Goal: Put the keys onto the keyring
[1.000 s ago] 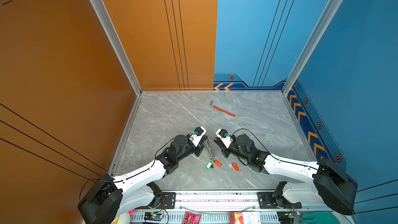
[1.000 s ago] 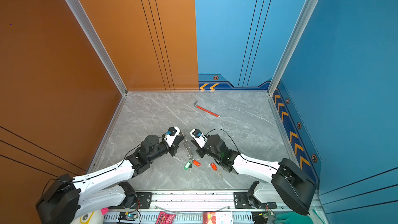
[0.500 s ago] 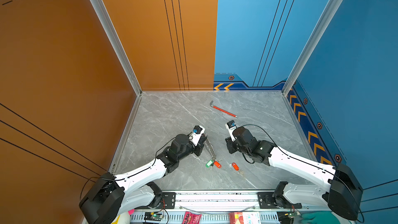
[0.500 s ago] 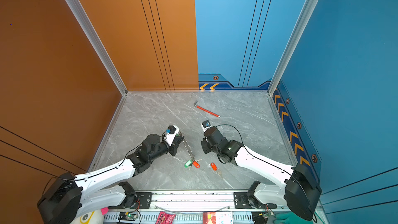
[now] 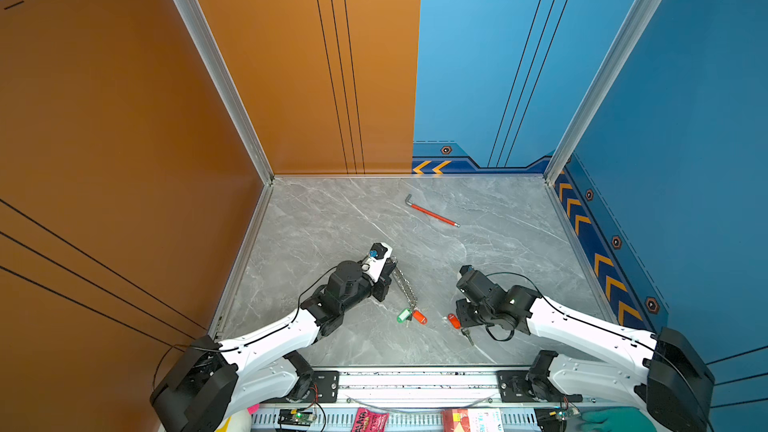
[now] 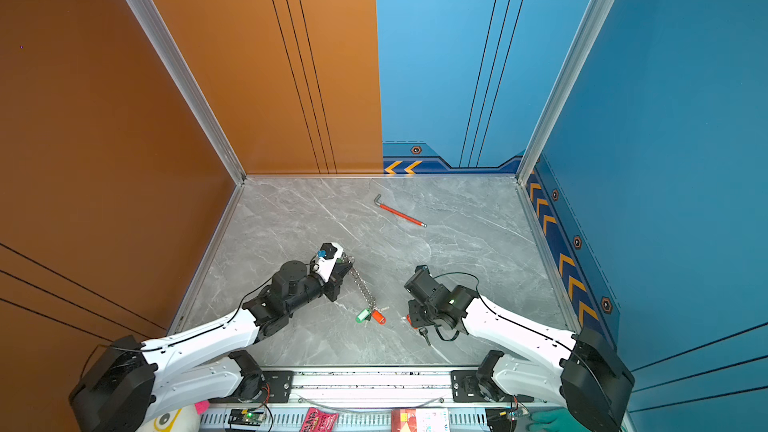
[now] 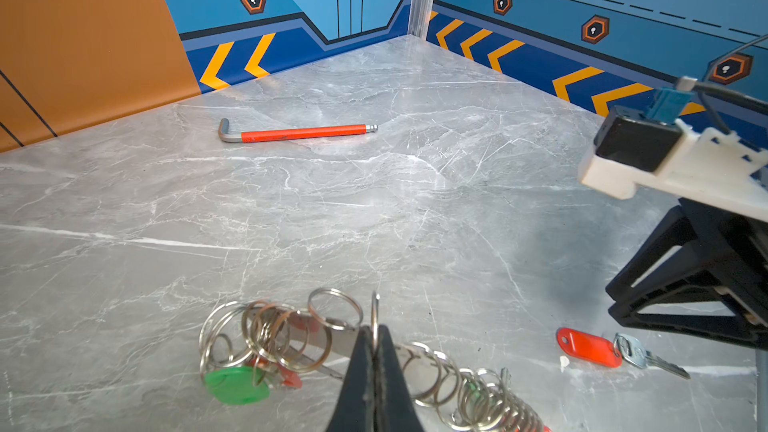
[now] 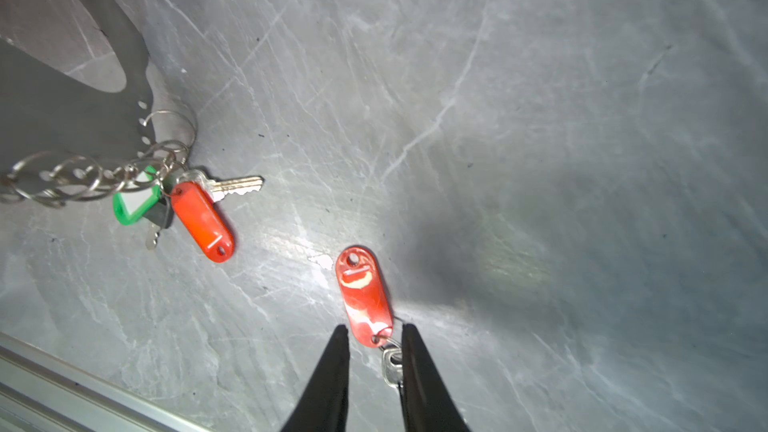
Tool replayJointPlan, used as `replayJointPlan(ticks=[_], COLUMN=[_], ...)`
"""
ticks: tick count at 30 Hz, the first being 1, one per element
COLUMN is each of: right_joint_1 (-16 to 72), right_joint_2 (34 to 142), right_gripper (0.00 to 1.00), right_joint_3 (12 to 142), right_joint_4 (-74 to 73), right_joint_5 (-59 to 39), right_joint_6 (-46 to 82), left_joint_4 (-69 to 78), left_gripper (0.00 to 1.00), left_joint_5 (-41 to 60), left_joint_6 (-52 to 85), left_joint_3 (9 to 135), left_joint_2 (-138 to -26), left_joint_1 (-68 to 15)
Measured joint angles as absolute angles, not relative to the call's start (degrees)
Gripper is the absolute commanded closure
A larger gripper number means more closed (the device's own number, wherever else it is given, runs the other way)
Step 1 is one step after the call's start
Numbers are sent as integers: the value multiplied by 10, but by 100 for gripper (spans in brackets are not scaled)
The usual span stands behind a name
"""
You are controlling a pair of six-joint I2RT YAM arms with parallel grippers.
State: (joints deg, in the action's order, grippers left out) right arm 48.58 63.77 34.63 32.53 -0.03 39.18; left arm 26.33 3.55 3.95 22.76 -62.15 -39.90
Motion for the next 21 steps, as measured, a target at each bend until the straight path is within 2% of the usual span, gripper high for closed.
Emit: replayJointPlan(ticks=[21], right_joint_1=[498], right_joint_2=[664], right_gripper=[73], right_joint_3=[309], right_joint_4=[308], right_joint_5=[-29], right_joint_6=[425], left_joint_4=[266], left_gripper=[100], left_joint_5=[32], left_joint_6=[39], left_joint_3=[228], left_joint_2=[-624], left_joint_1=[-399])
